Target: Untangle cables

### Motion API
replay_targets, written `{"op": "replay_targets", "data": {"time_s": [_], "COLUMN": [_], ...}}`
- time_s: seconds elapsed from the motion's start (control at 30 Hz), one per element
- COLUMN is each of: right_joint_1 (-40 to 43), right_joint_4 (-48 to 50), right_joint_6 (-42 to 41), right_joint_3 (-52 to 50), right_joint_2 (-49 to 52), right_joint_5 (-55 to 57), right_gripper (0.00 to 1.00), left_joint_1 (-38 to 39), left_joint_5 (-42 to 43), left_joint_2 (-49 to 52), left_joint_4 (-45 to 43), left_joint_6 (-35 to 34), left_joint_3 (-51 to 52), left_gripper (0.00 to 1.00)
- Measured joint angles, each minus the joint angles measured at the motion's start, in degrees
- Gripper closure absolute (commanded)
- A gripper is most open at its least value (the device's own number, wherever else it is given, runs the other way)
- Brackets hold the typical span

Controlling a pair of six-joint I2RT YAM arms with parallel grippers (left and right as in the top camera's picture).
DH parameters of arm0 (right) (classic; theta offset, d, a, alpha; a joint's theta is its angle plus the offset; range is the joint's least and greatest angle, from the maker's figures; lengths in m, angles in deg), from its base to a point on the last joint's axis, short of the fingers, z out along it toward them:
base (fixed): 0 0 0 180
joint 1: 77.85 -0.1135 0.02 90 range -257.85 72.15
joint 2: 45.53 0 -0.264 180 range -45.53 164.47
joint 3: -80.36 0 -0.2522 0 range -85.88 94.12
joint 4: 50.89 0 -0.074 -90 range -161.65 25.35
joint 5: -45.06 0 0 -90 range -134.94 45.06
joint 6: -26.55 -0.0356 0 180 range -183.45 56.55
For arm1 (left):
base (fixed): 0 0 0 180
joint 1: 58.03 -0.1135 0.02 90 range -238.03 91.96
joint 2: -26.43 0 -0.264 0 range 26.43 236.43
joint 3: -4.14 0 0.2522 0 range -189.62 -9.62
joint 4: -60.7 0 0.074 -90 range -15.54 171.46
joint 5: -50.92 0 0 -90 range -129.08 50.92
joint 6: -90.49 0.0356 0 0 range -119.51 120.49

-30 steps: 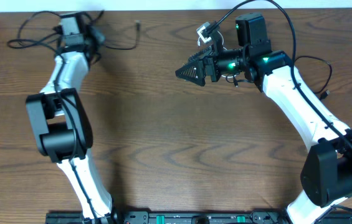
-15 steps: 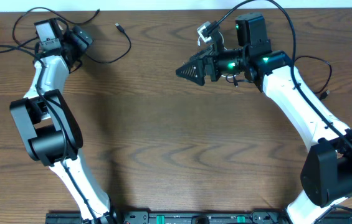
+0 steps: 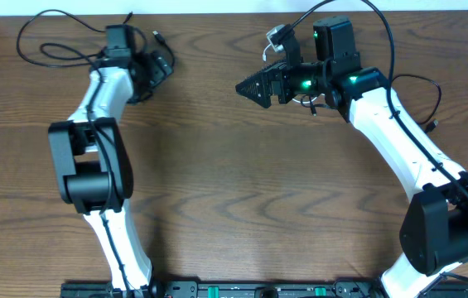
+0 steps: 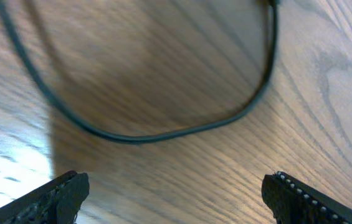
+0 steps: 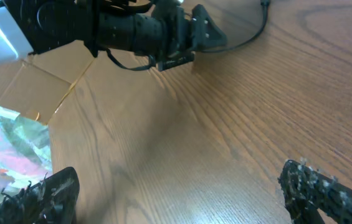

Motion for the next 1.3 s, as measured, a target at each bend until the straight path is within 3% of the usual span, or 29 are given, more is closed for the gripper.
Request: {"op": "replay_targets", "data": {"time_s": [0.43,0.73,0.9,1.0,1.07,1.13,1.3], "right_joint_1": [0.0,0.0,0.0,0.0,0.0,0.0,0.0], "right_joint_4": [-0.46,-0.52,-1.53,-2.58,-3.65,-4.44,-4.81], "right_joint_6": [-0.04,-0.22,-0.42,-0.68,-0.87,-0.98,-1.07], "right_joint_3": [0.0,0.0,0.0,0.0,0.0,0.0,0.0], "right_joint_2": [0.0,0.0,0.0,0.0,0.0,0.0,0.0], "right_joint_5": [0.13,0.17,0.2,0.13,0.11,0.11,0.13], "right_gripper": [0.01,0.01,0.01,0.01,0.01,0.01,0.01], "left_joint_1": [0.57,0.57,0.5,0.07,-0.59,-1.46,-3.85], "left_joint_5": [-6.45,-6.47,-6.45,-6.45,-6.38,-5.46,0.61], "left_joint_2": [3.08,3.78,4.87,6.51,7.3,7.45,7.06], "left_joint_4": [-3.48,-12.9,-20.52,-24.41,-26.64,-28.17,-28.89], "left_joint_6": [-6.25,-8.22,-7.98,-7.93,-7.85,-7.74,-7.82], "left_joint_3": [-0.04,0.0,0.0,0.0,0.0,0.0,-0.02], "left_gripper": [0.08,0.66,0.73,0.72,0.64,0.32,0.09]}}
